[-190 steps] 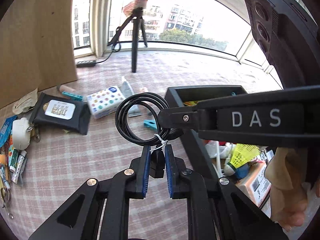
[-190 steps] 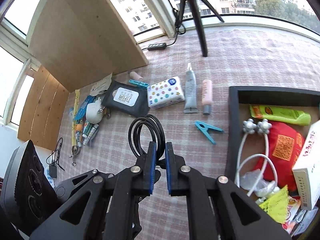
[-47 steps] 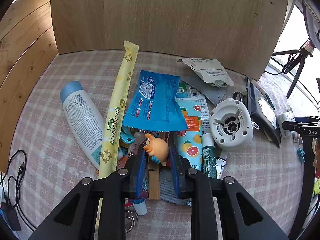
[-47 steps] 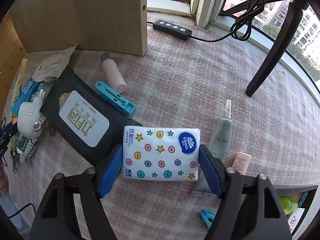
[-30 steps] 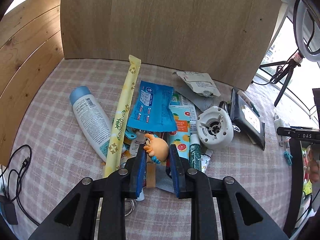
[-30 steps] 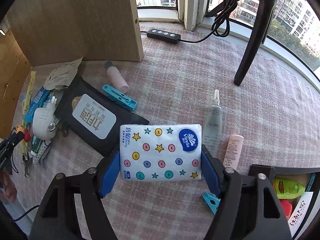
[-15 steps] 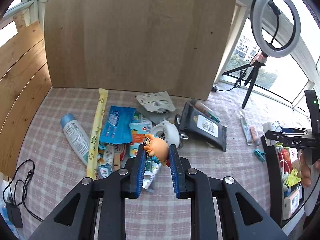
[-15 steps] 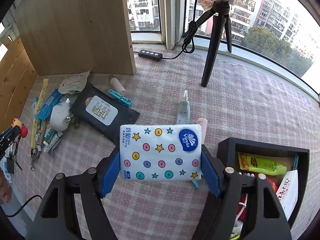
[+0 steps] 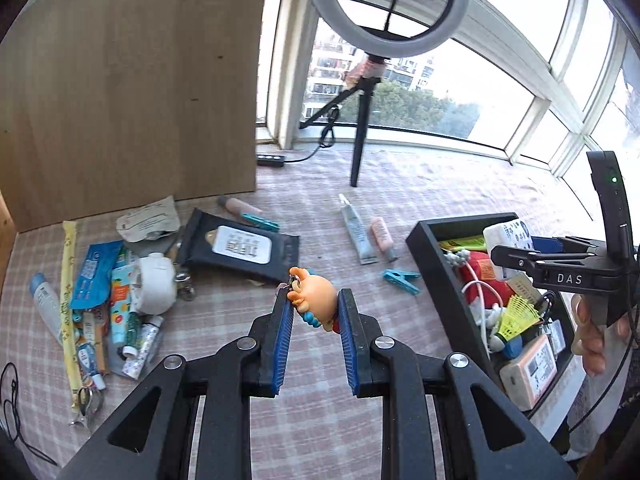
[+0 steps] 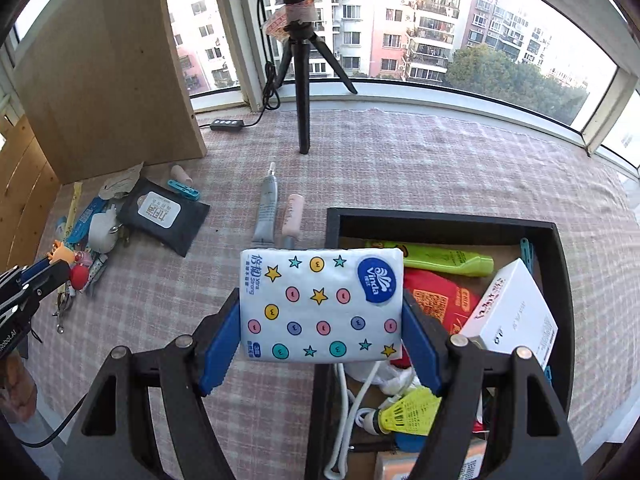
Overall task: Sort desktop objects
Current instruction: 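Carry the toy figure and tissue pack into the tray and release both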
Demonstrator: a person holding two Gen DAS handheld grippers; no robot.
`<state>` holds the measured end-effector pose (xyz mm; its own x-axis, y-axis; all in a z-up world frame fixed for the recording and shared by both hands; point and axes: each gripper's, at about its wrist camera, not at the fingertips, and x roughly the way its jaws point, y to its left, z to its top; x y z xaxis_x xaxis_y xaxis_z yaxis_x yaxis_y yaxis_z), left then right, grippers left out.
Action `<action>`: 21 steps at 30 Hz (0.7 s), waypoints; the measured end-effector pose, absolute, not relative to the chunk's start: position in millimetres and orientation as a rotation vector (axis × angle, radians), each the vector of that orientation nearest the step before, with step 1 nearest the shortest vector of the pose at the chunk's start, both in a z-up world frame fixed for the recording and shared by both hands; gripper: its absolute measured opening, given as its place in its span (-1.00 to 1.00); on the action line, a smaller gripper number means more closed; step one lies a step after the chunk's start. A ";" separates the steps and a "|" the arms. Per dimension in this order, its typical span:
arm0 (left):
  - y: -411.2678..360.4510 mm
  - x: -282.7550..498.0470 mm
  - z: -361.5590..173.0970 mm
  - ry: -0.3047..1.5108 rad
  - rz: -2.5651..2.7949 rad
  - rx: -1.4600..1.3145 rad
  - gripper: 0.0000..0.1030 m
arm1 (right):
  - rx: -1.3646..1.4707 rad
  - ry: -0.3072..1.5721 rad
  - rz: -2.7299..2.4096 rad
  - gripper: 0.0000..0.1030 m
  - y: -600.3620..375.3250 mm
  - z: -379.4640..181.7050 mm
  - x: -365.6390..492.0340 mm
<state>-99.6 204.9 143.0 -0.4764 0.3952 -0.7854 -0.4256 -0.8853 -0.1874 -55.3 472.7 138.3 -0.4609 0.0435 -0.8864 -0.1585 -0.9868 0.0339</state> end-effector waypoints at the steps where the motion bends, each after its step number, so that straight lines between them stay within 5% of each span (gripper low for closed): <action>1: 216.6 -96.4 143.0 0.056 2.328 -1.236 -0.58 | -1.550 0.191 2.571 0.40 482.2 139.2 -48.9; 21: 418.4 8.1 137.6 0.328 1.833 -1.122 -0.56 | -1.418 0.504 2.254 0.41 632.7 121.2 65.4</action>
<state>8.1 418.4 137.6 -0.1498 0.5722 -0.8063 -0.8161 -0.5320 -0.2258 65.4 632.7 121.2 -0.3857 0.1618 -0.9083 -0.5334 -0.8424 0.0765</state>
